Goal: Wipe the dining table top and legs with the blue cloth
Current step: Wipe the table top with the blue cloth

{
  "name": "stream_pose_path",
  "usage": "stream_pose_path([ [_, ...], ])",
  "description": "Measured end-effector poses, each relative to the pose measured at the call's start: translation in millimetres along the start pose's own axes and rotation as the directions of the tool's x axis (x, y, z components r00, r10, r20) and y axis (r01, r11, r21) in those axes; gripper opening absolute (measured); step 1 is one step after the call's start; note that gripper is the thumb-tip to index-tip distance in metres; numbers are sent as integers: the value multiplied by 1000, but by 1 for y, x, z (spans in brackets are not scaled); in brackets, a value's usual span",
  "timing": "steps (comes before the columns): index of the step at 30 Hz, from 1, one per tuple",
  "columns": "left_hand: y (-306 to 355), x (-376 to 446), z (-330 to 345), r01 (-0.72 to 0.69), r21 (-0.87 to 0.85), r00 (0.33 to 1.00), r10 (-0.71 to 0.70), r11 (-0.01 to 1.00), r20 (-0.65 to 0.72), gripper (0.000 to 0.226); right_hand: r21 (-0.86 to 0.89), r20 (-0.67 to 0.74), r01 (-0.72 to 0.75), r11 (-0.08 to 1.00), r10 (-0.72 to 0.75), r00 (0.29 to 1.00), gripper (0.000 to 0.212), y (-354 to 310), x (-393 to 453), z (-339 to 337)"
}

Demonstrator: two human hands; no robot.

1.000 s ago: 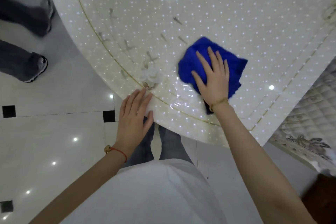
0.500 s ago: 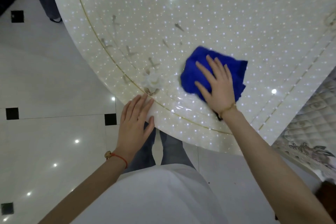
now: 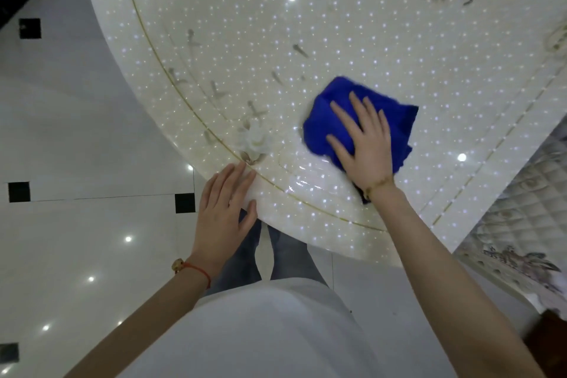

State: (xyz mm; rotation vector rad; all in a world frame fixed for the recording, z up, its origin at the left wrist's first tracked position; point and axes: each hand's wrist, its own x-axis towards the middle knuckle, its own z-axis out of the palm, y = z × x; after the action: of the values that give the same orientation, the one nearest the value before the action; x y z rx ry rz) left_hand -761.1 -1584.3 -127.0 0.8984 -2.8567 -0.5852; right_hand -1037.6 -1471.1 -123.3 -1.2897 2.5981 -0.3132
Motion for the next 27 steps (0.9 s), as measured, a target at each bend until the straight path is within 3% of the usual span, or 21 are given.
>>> stream_pose_path([
  [3,1,0,0,-3,0,1000,3,1000,2,51,-15,-55,-104,994,103,993,56,-27,36,8],
  [8,-1,-1,-2,-6,-9,999,6,1000,31,52,-48,94,242,969,-237,967,56,-48,-41,17],
  [10,0,-1,-2,-1,-2,999,1,1000,37,53,-33,143,300,953,-293,945,57,-30,-67,13],
  [14,1,0,-3,8,-3,1000,-8,1000,30,52,3,52,68,998,-68,996,56,5,-38,2],
  [18,3,-1,-5,28,-15,998,-28,999,56,52,5,-59,-119,993,119,991,56,-26,28,8],
  [21,4,0,-9,35,-21,998,-34,999,59,54,-21,-21,41,999,-42,999,55,-61,21,21],
  [24,-2,6,-17,73,-44,997,-74,996,-6,56,-31,76,262,964,-259,963,53,-72,-26,28],
  [27,-18,19,-30,84,-52,994,-87,995,-61,53,-25,98,285,958,-282,955,53,-54,-45,22],
])
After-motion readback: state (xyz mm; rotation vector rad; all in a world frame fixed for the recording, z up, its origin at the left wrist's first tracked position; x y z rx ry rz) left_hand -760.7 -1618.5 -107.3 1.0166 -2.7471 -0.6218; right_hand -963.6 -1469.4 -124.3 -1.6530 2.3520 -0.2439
